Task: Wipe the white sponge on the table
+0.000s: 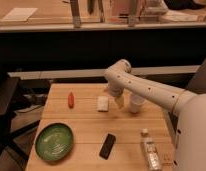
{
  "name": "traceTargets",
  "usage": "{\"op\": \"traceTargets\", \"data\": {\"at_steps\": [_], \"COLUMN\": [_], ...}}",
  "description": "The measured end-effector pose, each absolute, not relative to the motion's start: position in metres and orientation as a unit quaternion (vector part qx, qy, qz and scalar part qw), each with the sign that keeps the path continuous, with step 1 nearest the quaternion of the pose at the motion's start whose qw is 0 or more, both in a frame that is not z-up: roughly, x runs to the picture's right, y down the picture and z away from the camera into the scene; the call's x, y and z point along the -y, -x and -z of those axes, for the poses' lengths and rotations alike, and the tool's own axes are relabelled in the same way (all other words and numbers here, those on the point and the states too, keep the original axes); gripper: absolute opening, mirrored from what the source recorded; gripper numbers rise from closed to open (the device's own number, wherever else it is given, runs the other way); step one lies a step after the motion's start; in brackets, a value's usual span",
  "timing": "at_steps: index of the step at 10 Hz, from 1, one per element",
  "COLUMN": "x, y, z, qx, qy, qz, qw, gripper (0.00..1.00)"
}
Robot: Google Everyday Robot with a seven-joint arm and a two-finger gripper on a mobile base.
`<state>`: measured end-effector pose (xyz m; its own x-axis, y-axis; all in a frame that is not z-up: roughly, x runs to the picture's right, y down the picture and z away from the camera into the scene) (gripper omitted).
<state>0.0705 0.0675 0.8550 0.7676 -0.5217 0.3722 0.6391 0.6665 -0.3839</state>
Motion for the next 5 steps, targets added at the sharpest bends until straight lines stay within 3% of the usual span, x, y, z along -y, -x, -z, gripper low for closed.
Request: {"op": "traceTargets", "data": {"at_steps": [5], "x": [-0.082], "y": [-0.058], "z": [-0.876], "qx": [0.133], "qy": [0.258], "qz": [0.335], "qw": [0.897], "gripper": [0.80]}}
